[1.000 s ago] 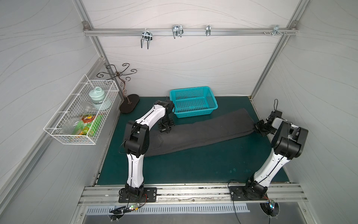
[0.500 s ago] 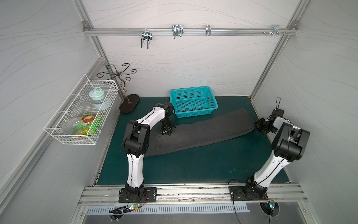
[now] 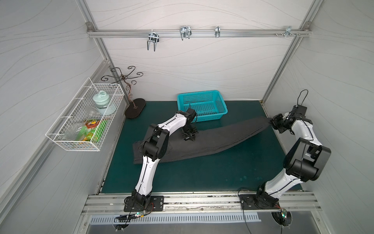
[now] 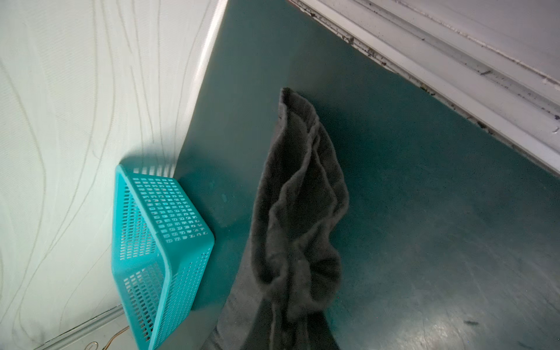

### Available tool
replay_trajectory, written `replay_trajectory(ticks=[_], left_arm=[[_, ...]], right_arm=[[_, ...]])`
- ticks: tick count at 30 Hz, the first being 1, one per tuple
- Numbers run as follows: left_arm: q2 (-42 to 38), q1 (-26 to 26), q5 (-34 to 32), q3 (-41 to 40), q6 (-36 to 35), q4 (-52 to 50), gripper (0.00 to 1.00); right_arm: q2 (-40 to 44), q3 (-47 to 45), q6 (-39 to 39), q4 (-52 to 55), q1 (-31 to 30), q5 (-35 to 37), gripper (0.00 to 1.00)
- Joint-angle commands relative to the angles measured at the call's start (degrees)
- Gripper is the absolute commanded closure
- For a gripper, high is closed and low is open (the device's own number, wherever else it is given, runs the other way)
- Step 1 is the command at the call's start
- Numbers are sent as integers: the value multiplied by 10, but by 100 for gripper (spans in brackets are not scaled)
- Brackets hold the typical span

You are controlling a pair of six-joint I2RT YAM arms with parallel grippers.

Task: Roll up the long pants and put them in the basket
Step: Fold the long pant at the center of the board.

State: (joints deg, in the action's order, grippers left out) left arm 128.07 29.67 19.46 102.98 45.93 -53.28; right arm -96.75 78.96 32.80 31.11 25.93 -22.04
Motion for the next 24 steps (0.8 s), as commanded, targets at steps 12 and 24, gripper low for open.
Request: replay_trajectory(ticks=[12,24], left_arm=[[96,68,65,139,44,39,100],[101,84,76,158,41,22,100]], right_arm=[[82,55,12,11,12,-73,100],[106,84,35,-20,-114,-179,100]])
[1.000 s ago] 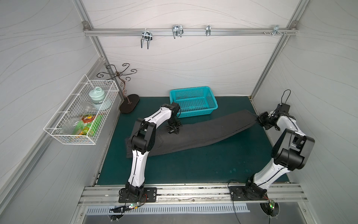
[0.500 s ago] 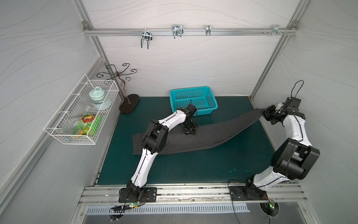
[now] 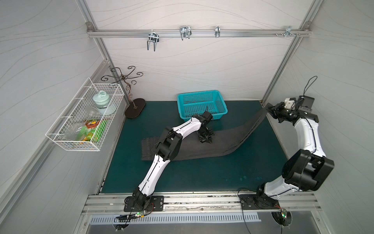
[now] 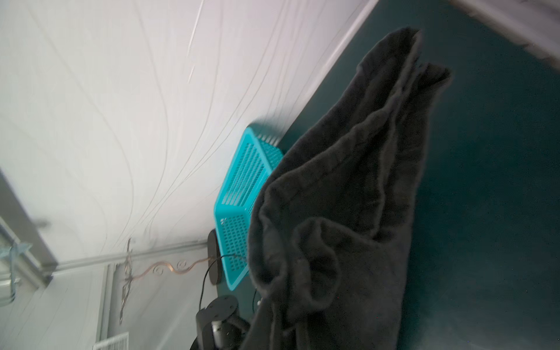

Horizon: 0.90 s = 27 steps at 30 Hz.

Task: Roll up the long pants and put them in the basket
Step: Fold the long pant at the center of the board.

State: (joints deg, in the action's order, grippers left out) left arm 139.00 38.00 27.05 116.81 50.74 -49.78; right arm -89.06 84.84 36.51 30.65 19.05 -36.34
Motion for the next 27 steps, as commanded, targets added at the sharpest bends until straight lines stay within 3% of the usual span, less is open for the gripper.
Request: replay_trajectory(ticks=[1,11,17,27], left_arm=[[-16,1,-3,18,-11,-19,100],[-138,-29,-26,-86,-31,-30,100],[-244,-77,-103,-181,-75,-101,100],[-416,-202,-205,-375,-127,-171,100]], right_arm=[[28,33,-3,-12,-66,-35,100],[13,114,-12,6,-226,-9,100],[0,135,2,-1,-265,-8,100],[-22,175,8,2,-304,-8,100]])
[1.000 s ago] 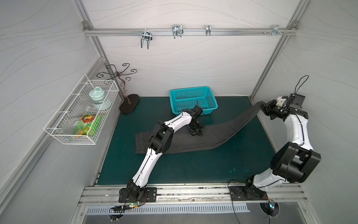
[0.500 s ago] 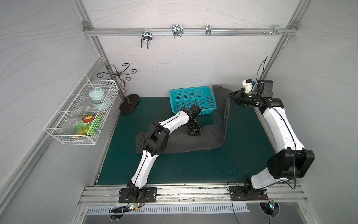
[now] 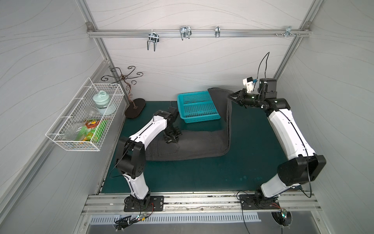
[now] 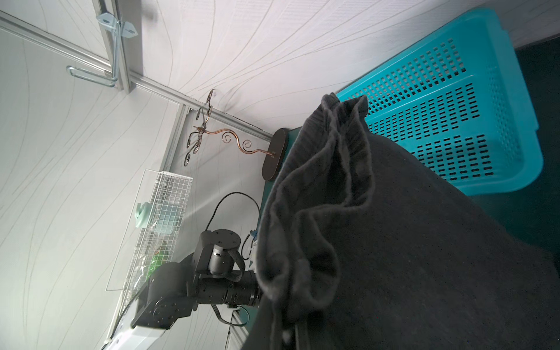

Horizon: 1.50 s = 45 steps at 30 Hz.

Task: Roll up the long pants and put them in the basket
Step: Fold the long pant at the center of the board.

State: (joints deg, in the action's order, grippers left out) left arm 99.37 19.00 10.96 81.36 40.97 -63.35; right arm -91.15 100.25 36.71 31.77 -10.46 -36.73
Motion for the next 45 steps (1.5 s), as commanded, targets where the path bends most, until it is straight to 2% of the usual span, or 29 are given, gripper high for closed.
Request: replay_trajectory(ticks=[1,6,14,18,23,28,38,41,45], left_arm=[[-24,-20,-46,-34,-31,-33,100],[-4,-33,-58,-66,-34,-8,100],[42,-46,-105,-62,-26,15,100],[72,-51,-108,-59,-26,38,100],[131,-45,-79,-36,-27,66,100],[178,-18,-70,4,-20,80,100],[303,80,-13,168,2,65,100],[313,96,-3,194,2,56,100],[291,96,-5,195,1,46,100]], right_arm=[[-1,24,6,-10,-13,-4,100],[-5,32,7,-6,-40,-3,100],[-29,45,9,-4,-113,6,100],[-43,60,6,4,-134,8,100],[-37,72,-6,20,-129,19,100],[-20,69,-11,27,-100,17,100],[5,88,-36,65,-26,2,100],[3,98,-35,67,-29,-5,100],[-4,98,-29,57,-63,-1,100]])
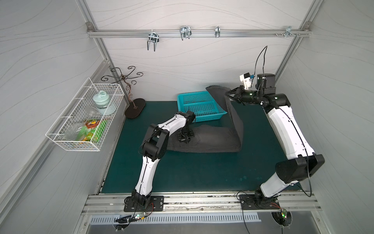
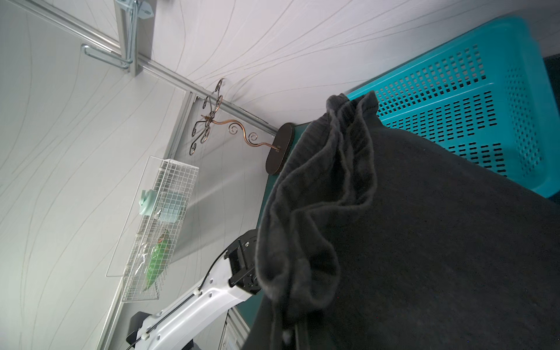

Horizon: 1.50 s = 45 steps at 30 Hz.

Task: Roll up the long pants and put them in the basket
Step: Fold the long pant at the center of the board.

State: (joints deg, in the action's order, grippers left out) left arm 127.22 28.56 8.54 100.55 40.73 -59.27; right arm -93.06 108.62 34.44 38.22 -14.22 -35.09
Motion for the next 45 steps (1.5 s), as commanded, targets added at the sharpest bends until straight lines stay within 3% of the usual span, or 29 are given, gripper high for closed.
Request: replay_trajectory(ticks=[1,8,22,34,45], left_arm=[[3,0,18,3,2,-1,100],[-94,-14,3,-25,-15,-38,100],[-270,-112,-40,-71,-57,-108,100],[-324,-161,-43,-148,-51,-99,100],[-340,-182,-47,-174,-48,-98,100]], right_arm=[[13,13,-4,-9,-36,-14,100],[-7,12,18,-41,-98,-7,100],[-98,38,18,-75,-184,-1,100],[-200,37,7,-90,-240,-52,100],[-292,15,-18,-52,-290,-147,100]])
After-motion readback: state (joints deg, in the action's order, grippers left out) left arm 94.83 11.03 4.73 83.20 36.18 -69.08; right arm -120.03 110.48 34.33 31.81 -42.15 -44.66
